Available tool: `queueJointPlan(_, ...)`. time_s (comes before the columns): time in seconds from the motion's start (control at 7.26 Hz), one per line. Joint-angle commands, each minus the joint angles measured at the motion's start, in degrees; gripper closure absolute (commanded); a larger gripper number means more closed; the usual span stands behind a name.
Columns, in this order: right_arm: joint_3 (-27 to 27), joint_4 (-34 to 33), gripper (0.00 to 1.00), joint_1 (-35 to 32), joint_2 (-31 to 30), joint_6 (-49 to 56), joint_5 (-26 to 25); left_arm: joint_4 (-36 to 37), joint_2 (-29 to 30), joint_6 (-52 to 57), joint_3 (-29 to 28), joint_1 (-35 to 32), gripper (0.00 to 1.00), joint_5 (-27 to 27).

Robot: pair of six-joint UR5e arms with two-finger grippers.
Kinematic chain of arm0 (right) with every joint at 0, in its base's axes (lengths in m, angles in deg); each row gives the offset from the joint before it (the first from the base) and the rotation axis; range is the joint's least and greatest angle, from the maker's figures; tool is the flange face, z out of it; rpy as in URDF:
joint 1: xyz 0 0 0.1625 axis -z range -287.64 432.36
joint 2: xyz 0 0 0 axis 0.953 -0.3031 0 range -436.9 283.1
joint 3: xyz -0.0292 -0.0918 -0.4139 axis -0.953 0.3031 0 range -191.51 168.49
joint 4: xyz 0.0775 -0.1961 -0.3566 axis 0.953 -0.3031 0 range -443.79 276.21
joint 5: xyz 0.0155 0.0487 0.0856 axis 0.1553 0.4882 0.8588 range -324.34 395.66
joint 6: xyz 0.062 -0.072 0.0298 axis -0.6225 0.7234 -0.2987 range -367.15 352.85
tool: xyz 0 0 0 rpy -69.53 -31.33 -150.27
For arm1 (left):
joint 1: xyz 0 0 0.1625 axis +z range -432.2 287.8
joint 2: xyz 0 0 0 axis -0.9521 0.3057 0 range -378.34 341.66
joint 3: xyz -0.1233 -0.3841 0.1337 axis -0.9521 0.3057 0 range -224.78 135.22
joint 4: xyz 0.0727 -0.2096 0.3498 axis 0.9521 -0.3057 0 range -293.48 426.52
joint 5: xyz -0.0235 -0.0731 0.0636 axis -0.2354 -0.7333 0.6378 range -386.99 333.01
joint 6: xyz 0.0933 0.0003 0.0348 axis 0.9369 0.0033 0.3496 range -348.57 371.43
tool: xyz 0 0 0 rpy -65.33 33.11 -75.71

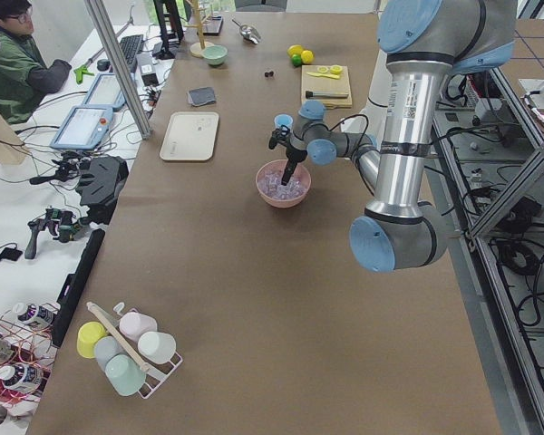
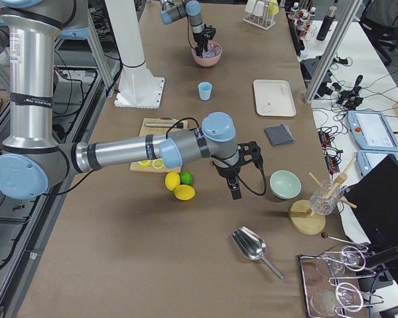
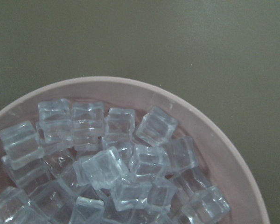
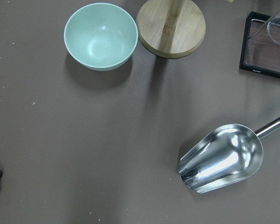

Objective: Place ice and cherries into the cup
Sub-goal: 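Lower the left gripper into the ice and grasp an ice cube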

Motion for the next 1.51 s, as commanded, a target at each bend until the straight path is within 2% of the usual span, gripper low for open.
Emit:
queueJointPlan(0.0, 0.01, -0.03, 0.00, 0.00, 0.00, -0.05, 0.00, 0.00, 0.05, 0.09, -0.77, 0.03, 0.04, 0.09)
queueJointPlan(0.14, 0.01, -0.03, 0.00, 0.00, 0.00, -0.05, 0.00, 0.00, 0.05, 0.00, -0.86, 0.03, 0.10, 0.09)
queueJointPlan(1.38, 0.01, -0.03, 0.00, 0.00, 0.00, 0.04, -0.09, 0.00, -0.04, 0.09, -0.51, -0.06, 0.98, -0.09)
